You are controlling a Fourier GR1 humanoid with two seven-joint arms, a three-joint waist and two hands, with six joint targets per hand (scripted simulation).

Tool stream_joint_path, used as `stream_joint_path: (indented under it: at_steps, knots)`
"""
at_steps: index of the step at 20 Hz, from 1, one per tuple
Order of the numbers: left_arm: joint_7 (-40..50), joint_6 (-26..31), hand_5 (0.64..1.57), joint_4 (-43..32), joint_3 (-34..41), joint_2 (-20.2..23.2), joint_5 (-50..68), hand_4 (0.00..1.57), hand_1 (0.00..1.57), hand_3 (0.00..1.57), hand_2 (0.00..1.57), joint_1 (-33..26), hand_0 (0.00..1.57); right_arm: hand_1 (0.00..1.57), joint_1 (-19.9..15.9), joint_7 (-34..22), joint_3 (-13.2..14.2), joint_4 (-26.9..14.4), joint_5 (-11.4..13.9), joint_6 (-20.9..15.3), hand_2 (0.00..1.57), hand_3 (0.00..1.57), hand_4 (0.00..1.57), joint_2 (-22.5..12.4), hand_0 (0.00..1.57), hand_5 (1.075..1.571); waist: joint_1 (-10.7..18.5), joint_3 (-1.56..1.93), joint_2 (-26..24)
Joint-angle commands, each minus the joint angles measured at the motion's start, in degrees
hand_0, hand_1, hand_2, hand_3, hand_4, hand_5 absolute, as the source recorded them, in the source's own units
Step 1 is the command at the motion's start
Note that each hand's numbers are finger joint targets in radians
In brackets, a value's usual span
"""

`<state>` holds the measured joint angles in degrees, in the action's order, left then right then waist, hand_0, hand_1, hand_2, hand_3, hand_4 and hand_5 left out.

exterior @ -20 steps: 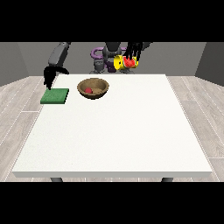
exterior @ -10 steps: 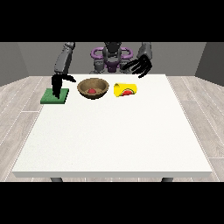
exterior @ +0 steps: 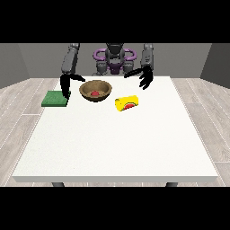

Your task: Pick the cup and pour the ball into the bowl, then pick the bowl and place it on the pad

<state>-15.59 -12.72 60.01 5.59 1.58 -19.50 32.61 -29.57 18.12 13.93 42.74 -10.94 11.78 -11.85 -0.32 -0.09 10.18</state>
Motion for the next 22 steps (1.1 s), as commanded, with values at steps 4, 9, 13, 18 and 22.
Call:
stream_joint_path:
  at_steps: [4,9,13,18,22]
  knots:
    - [-3.2,5.0,1.533,-2.1,2.9,3.7,4.9,0.0,0.0,0.0,0.0,-0.8,0.0,0.0,3.6,2.3,-1.2,-1.3,0.7,0.0,0.0,0.0,0.08,1.3,0.0,1.543,0.1,0.09,-1.5]
    - [3.1,2.8,1.551,3.8,-3.1,-0.8,1.4,0.0,0.0,0.0,0.0,2.3,0.0,0.0,3.0,9.1,0.8,-8.6,0.3,-1.2,0.0,0.0,0.26,2.6,0.0,1.55,4.6,0.14,1.0]
    - [4.0,4.6,1.556,6.3,-2.3,1.4,2.7,0.0,0.0,0.0,0.0,4.2,0.0,0.0,2.0,9.8,2.1,-10.3,-0.5,-0.8,0.0,0.0,0.14,1.2,0.0,1.53,6.1,0.14,3.6]
    - [5.4,4.1,1.558,7.3,-4.0,0.3,2.0,0.0,0.0,0.0,0.0,3.6,0.0,0.0,3.4,9.1,2.3,-8.1,-2.0,-0.8,0.0,0.0,0.21,3.7,0.0,1.527,7.0,0.14,2.5]
    - [4.5,5.9,1.562,5.9,-3.1,1.7,3.0,0.0,0.0,0.0,0.0,3.2,0.0,0.0,0.1,6.0,2.0,-7.3,-2.3,-4.5,0.0,0.0,0.23,6.1,0.0,1.532,7.5,0.09,2.0]
